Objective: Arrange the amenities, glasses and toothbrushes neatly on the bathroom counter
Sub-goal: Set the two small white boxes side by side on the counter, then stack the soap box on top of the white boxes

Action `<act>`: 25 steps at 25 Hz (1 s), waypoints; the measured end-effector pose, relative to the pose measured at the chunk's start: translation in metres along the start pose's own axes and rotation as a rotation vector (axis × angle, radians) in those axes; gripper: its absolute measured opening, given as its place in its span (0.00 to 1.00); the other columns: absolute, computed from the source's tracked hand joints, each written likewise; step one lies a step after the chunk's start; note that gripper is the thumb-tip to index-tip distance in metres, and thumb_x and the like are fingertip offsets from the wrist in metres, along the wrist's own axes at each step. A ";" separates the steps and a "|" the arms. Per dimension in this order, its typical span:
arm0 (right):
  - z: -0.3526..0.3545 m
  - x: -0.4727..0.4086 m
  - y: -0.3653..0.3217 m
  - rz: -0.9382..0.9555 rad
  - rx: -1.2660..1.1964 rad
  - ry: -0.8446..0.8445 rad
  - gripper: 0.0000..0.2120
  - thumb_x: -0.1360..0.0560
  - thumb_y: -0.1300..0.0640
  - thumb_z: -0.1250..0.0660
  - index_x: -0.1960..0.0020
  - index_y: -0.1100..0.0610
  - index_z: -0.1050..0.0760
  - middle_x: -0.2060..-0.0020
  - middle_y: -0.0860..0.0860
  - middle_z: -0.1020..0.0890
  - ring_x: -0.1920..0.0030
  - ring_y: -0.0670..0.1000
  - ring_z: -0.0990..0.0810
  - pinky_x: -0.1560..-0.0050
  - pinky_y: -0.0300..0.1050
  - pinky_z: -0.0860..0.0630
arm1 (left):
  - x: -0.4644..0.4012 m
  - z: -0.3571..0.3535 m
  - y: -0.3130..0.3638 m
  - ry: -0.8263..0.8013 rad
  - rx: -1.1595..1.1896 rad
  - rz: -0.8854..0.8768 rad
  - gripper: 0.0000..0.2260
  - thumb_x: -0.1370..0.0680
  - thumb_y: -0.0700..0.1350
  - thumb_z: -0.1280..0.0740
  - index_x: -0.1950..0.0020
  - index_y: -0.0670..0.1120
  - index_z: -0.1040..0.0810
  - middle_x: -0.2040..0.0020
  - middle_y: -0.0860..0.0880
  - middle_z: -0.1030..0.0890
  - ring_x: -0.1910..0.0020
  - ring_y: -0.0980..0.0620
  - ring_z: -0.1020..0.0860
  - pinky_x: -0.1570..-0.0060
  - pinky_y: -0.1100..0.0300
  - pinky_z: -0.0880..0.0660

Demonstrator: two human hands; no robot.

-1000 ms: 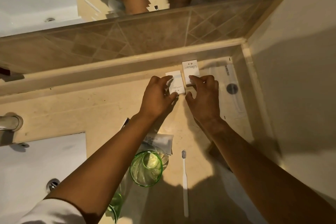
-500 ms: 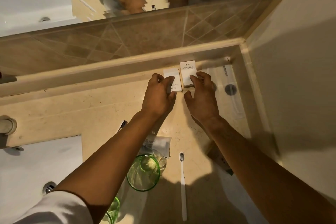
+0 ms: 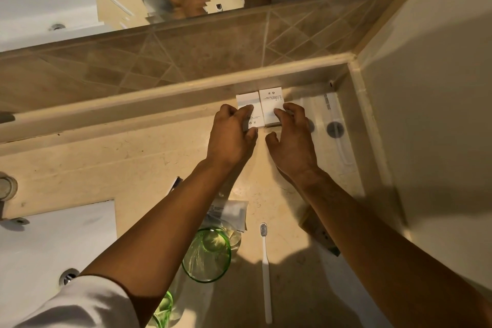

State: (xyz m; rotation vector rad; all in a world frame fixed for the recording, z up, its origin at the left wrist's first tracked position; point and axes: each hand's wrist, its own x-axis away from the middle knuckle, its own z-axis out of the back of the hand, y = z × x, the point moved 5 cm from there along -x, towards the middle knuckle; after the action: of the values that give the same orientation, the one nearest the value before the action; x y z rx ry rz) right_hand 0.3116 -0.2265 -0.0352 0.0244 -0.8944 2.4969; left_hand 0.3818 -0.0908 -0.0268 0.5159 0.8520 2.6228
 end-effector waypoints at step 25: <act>0.081 0.132 0.066 -0.061 -0.035 0.070 0.10 0.24 0.58 0.32 0.43 0.53 0.22 0.43 0.53 0.22 0.46 0.50 0.21 0.48 0.34 0.28 | 0.106 -0.005 0.099 -0.138 -0.002 -0.130 0.08 0.22 0.46 0.33 0.47 0.45 0.17 0.51 0.46 0.15 0.54 0.48 0.20 0.53 0.57 0.25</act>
State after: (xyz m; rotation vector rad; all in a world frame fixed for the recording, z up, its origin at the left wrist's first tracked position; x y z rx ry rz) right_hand 0.1539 -0.2616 0.0123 -0.0472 -0.8952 2.4102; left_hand 0.2672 -0.1245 0.0546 0.6114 0.8105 2.4393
